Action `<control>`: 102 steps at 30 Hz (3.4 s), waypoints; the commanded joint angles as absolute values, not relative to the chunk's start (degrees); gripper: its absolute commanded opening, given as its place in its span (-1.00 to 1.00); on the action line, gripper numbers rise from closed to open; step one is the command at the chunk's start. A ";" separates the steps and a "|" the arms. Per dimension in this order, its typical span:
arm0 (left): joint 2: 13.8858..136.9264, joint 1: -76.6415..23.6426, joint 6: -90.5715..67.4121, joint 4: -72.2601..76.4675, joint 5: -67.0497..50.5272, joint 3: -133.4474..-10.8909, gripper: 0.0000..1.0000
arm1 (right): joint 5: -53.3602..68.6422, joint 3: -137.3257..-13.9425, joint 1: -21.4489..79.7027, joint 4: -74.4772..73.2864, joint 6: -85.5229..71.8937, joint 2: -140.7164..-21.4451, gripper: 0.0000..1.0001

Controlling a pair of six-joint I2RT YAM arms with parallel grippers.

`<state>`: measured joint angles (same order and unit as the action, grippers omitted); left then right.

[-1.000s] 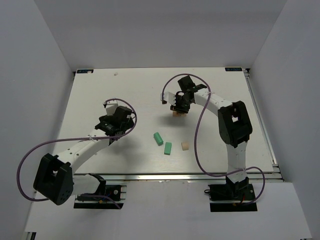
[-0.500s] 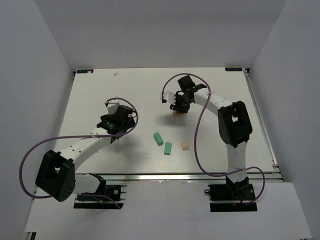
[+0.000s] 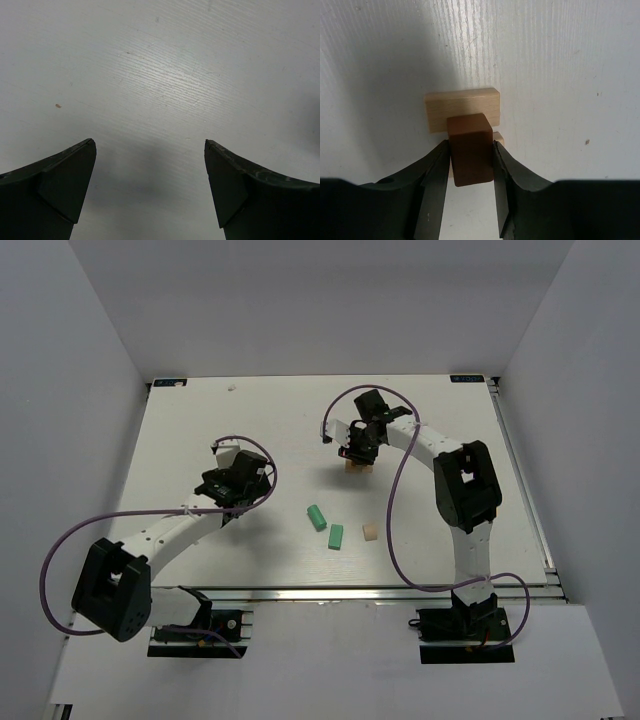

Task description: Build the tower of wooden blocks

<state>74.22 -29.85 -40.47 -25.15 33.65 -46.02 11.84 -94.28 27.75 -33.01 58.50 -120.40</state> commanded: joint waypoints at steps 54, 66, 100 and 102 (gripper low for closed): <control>61.61 -30.06 -46.32 -28.13 29.36 -41.58 0.96 | 19.33 -64.09 40.07 -10.09 25.21 -76.91 0.79; 61.61 -30.06 -47.55 -26.27 26.99 -41.39 0.96 | 22.50 -53.09 43.50 -5.18 18.64 -75.06 0.79; 62.31 -30.23 -45.00 -26.19 22.24 -42.19 0.96 | 8.71 -52.04 50.53 -14.50 17.40 -75.93 0.79; 62.14 -30.23 -43.95 -26.02 22.24 -41.58 0.96 | 7.56 -51.16 51.24 -15.64 18.36 -76.29 0.79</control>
